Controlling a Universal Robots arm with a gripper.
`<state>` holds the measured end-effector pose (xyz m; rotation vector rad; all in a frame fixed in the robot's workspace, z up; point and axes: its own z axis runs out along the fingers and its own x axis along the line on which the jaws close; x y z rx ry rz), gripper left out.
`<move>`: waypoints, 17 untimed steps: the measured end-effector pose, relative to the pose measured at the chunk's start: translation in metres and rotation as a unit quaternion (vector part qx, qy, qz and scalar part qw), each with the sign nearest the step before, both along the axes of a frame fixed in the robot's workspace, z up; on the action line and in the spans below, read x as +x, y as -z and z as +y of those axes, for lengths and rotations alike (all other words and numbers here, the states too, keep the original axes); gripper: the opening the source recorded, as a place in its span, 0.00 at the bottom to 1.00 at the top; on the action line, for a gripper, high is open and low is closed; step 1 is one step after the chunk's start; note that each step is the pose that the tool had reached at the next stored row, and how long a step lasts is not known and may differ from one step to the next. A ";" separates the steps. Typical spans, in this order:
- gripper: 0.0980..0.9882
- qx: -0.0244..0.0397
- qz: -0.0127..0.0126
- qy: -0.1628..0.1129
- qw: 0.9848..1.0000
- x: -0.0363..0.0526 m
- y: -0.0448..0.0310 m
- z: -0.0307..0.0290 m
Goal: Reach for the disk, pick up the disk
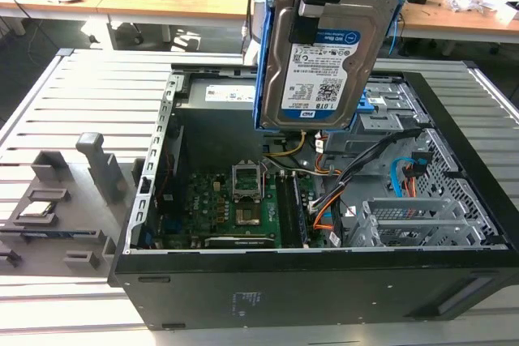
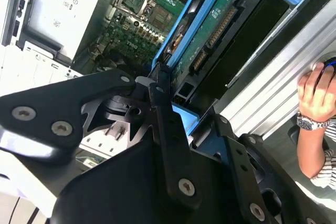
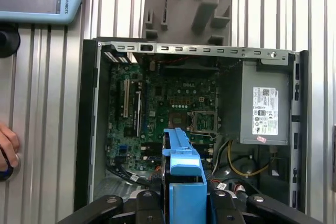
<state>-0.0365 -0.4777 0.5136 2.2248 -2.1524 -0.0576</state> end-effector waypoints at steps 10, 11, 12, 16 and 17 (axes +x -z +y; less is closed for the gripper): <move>0.30 0.046 0.000 0.000 0.999 0.0000 0.0000 -0.0330; 0.30 0.046 0.000 0.001 0.999 0.0001 0.0001 -0.0346; 0.30 0.046 0.000 0.005 0.999 0.0000 0.0003 -0.0354; 0.30 0.029 -0.001 0.024 0.999 0.0001 0.0008 -0.0364; 0.30 0.029 -0.001 0.024 0.999 0.0001 0.0009 -0.0392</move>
